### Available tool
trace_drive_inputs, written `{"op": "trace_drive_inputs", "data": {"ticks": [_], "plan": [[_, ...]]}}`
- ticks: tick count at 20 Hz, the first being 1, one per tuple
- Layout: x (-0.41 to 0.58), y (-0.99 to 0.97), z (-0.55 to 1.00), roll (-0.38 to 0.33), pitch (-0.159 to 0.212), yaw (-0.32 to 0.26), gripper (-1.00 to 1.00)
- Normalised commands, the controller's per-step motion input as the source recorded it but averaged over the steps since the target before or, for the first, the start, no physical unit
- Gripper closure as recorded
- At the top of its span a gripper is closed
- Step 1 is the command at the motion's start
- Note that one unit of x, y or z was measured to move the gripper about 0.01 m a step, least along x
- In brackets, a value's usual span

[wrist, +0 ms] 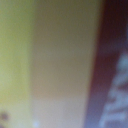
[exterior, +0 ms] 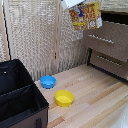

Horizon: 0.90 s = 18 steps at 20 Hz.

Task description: Locate and clasp the grip of the topmost drawer. Steadily and circumspectly yank the drawer open. Discover and seize the nutrition bar using your clamp. Deposit the nutrition bar in the accessible drawer. Unclench the nutrition bar.

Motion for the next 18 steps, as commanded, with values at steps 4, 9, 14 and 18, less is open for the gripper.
{"op": "trace_drive_inputs", "data": {"ticks": [4, 9, 14, 18], "plan": [[0.550, -0.47, 0.99, 0.000, 0.063, -0.085, 1.00], [0.516, -0.55, 0.98, 0.000, 0.071, -0.115, 1.00], [0.396, -0.64, 0.91, 0.000, 0.121, -0.119, 1.00], [0.304, -0.74, 0.88, 0.004, 0.128, -0.102, 1.00]]}}
